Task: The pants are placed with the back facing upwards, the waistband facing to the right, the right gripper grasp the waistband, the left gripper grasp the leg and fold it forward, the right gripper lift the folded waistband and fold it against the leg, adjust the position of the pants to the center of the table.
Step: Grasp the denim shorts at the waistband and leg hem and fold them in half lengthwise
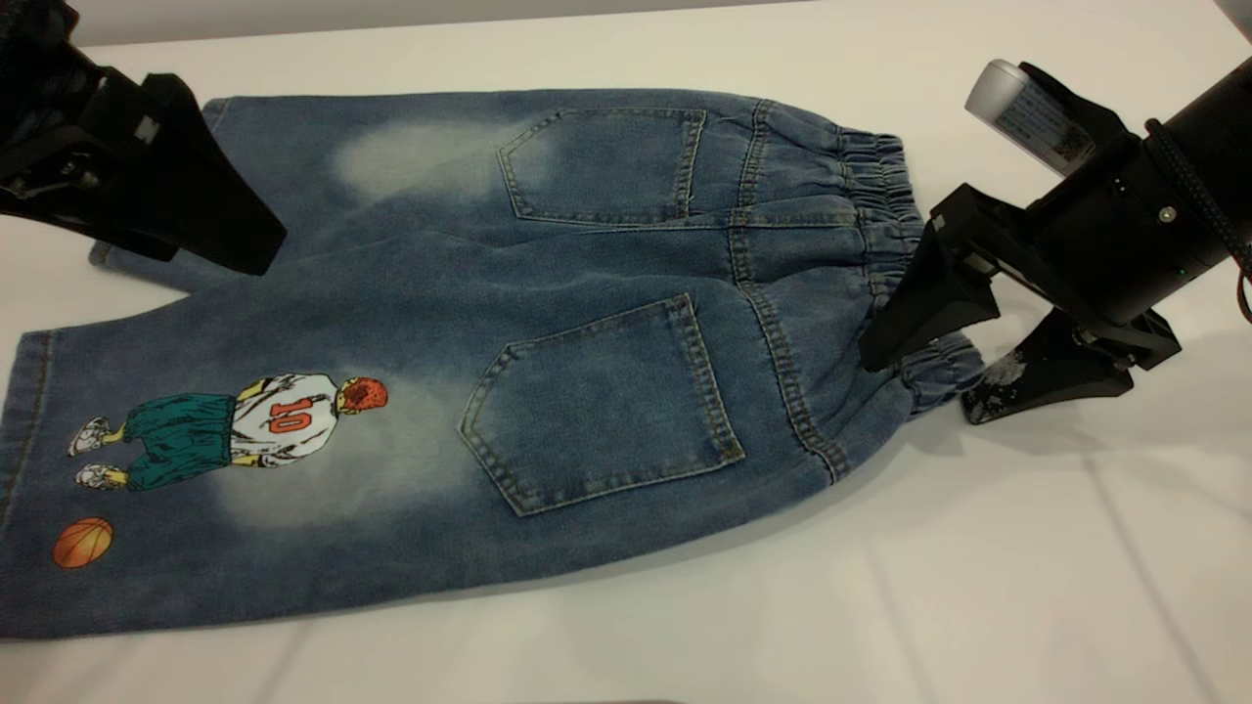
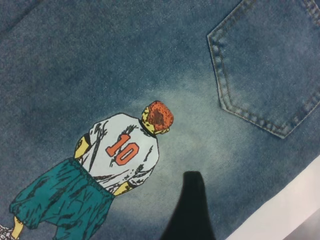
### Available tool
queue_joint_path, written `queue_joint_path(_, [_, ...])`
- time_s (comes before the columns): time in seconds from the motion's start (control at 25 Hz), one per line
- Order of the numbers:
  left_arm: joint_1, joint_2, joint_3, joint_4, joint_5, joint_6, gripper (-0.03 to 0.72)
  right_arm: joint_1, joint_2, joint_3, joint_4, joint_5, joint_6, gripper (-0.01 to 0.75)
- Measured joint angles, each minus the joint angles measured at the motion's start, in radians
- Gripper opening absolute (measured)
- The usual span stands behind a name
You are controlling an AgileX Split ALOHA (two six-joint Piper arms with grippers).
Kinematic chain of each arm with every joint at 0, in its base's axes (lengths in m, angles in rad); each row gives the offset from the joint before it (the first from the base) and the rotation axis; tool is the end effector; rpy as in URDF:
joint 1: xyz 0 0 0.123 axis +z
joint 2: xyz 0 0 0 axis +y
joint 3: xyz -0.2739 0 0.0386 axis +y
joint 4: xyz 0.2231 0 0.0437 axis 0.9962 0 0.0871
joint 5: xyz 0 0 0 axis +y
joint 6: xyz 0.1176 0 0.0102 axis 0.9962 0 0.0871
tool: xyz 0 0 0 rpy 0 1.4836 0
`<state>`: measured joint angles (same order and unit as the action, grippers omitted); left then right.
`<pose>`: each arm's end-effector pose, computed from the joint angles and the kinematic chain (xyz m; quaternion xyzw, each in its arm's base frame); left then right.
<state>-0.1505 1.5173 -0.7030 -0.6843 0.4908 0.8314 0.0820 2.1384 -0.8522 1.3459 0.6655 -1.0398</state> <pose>0.2497 -0.0735 0.1649 0.2048 0.9421 -0.1405 0.2252 0.2961 0.0957 0.0390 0.0469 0.9430 0.3269 0.0408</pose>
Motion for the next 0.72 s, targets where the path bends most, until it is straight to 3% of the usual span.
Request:
queue_joint_path(0.44, [0.0, 0.0, 0.0, 0.0, -0.008, 0.0, 0.579, 0.0, 0.045, -0.003, 0.09, 0.057, -0.063, 0.553])
queue_joint_path(0.56, [0.0, 0.0, 0.0, 0.0, -0.008, 0.0, 0.579, 0.0, 0.046, -0.003, 0.12, 0.037, -0.088, 0.465])
queue_joint_path(0.72, [0.0, 0.0, 0.0, 0.0, -0.009, 0.0, 0.579, 0.0, 0.046, -0.003, 0.167, -0.015, -0.121, 0.26])
